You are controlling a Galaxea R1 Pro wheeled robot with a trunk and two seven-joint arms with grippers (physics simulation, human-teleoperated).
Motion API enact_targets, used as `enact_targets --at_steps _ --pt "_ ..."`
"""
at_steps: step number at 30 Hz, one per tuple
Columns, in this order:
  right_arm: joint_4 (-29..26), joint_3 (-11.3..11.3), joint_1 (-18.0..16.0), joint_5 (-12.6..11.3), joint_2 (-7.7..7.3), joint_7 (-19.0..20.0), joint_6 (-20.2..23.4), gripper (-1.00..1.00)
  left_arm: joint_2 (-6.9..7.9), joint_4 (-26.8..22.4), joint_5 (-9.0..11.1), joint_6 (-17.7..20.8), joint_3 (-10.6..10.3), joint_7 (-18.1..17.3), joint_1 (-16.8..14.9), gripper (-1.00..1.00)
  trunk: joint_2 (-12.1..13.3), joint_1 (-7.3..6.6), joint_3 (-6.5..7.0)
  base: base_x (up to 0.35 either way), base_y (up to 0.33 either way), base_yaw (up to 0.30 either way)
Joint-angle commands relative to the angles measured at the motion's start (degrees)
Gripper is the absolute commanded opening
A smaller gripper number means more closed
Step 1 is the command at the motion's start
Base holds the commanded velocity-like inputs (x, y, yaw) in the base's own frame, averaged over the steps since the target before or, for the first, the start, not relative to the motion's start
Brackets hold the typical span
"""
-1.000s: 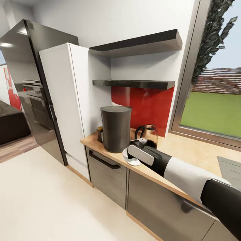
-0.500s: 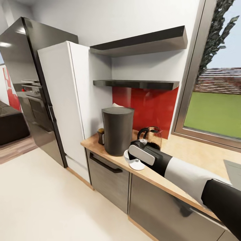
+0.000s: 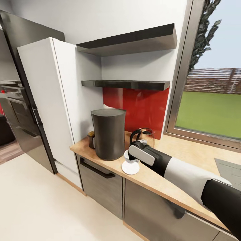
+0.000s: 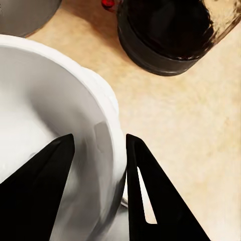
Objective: Set up a coffee station on the kitchen countertop: keep the coffee maker on the countertop, move the bottle of coffee from the kitchen shelf to the counter next to the coffee maker, place a paper coffee filter on top of the coffee maker, put the saucer next to the coffee maker with the coffee cup on the saucer, and place the electric kettle next to the coffee maker.
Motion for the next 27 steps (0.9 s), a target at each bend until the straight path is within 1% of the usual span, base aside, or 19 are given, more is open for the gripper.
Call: enact_targets --at_steps 1,12,16,21,25,27 --pt "-0.1 0.2 -0.1 -0.3 -0.01 -0.2 0.1 -1.00 0.00 -0.1 -0.4 -0.1 0.5 -0.3 0.0 1.00 -0.1 0.03 -0.11 0.001 0.000 -0.015" --pt "0.0 0.3 0.2 -0.3 0.09 -0.1 0.1 -1.00 0.01 -0.1 -0.4 -0.1 0.5 -0.3 0.0 1.00 -0.1 0.03 -0.11 0.024 0.000 -0.002" --pt "2.0 0.3 0.6 -0.3 0.13 0.0 0.1 -1.00 0.05 0.0 -0.4 -0.1 0.5 -0.3 0.1 1.00 -0.1 0.03 -0.11 0.101 0.000 0.000" --pt "2.7 0.3 0.8 -0.3 0.14 0.4 0.1 -1.00 0.09 0.0 -0.4 -0.1 0.5 -0.3 0.1 1.00 -0.1 0.03 -0.11 0.122 0.007 0.000" --pt "2.9 0.2 1.5 -0.3 0.09 1.6 0.1 -1.00 0.06 0.0 -0.4 -0.1 0.5 -0.3 0.1 1.00 -0.1 0.03 -0.11 0.023 0.001 0.000" --pt "4.8 0.3 2.1 -0.3 0.09 3.2 0.0 -1.00 0.02 0.0 -0.4 -0.1 0.5 -0.3 0.1 1.00 -0.1 0.03 -0.11 0.003 0.000 0.000"
